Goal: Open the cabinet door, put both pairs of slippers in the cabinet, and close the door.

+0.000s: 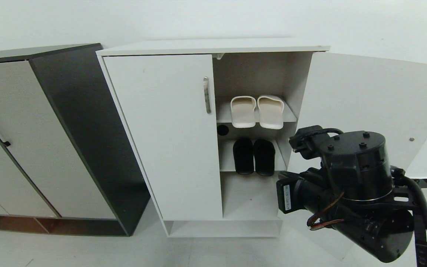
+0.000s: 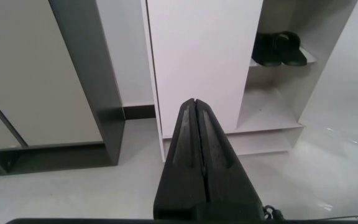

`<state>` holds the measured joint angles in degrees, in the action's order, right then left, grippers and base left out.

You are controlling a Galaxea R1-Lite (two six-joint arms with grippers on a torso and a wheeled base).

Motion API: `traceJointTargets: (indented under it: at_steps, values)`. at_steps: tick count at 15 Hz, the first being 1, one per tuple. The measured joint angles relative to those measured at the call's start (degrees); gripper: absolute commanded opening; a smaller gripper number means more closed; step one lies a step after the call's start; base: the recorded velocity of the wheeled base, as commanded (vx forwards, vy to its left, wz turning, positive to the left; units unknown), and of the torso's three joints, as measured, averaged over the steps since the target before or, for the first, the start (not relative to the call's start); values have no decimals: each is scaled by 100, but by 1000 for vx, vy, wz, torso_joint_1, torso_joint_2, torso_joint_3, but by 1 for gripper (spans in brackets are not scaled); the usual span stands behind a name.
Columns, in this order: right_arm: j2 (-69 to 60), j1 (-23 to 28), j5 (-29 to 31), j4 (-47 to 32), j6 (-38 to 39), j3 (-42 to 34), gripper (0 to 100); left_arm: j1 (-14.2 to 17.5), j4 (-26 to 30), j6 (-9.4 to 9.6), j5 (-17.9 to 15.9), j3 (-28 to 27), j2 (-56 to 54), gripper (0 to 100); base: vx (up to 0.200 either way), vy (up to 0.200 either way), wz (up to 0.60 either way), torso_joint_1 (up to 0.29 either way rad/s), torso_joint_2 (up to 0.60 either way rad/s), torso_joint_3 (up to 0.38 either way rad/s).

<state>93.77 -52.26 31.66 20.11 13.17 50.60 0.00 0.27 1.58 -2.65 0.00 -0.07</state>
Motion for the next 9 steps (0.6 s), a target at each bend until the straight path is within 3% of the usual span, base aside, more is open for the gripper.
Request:
traceJointTargets:
  at_steps: [4,7,9]
  values:
    - [77,-2,20,-9,-1,-48,0,0,0,0,0,0,0,0,0,0,0,4,-66,-62]
    - [113,-2,22,-11,-1,-55,0,0,5,0,0,2,0,0,0,0,0,25,-224,-330]
    - [140,-7,30,5,-1,-52,0,-5,-9,0,0,-2,0,0,0,0,0,61,-571,-366]
